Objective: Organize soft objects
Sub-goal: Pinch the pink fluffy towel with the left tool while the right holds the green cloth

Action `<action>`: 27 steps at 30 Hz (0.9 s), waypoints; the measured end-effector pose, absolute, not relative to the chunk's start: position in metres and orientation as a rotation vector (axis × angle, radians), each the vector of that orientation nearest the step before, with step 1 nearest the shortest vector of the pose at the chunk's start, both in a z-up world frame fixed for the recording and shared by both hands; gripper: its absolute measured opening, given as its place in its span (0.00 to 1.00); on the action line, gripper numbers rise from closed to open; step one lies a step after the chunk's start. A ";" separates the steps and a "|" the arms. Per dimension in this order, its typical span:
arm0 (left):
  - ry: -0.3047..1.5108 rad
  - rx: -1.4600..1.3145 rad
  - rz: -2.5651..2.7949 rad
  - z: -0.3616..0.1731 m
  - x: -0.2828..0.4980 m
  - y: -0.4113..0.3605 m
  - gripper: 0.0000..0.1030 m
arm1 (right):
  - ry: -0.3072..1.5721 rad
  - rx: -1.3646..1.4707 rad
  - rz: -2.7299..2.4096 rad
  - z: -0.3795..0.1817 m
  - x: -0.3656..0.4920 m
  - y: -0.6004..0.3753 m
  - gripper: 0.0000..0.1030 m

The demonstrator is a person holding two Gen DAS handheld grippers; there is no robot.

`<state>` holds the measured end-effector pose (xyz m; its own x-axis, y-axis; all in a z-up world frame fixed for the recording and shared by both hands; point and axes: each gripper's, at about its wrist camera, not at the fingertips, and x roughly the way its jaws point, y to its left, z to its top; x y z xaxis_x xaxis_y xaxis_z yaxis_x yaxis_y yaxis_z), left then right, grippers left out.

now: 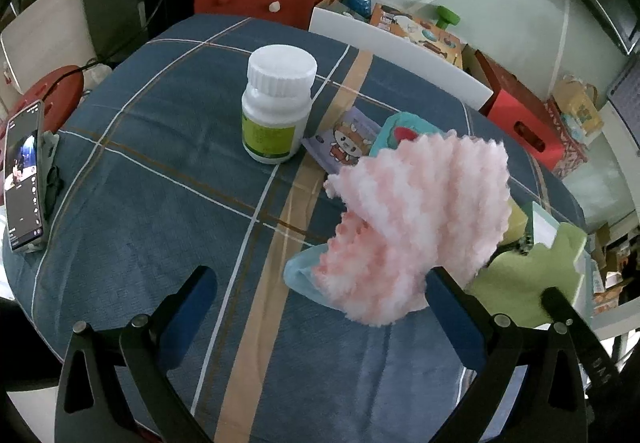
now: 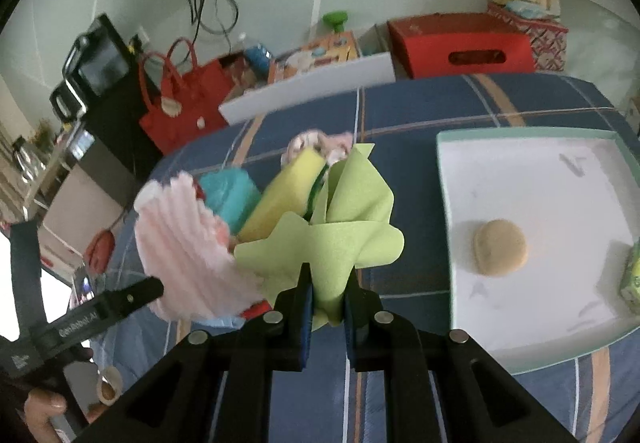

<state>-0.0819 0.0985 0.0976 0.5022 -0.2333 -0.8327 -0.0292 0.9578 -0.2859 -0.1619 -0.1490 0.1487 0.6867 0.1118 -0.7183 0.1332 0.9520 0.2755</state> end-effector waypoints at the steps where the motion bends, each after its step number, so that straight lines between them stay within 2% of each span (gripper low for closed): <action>1: 1.038 -0.278 -0.126 0.099 -0.082 0.099 1.00 | 0.807 0.326 -0.015 0.151 -0.164 -0.151 0.13; 11: 1.028 -0.275 -0.147 0.106 -0.086 0.096 1.00 | 0.777 0.393 0.027 0.159 -0.172 -0.161 0.14; 24: 0.987 -0.233 -0.252 0.118 -0.093 0.081 0.99 | 0.919 0.335 0.016 0.131 -0.159 -0.149 0.14; 25: 0.979 -0.226 -0.261 0.119 -0.094 0.078 0.99 | 0.925 0.336 0.014 0.130 -0.158 -0.149 0.14; 27: 0.967 -0.204 -0.281 0.119 -0.093 0.071 0.89 | 0.930 0.333 0.013 0.129 -0.158 -0.149 0.14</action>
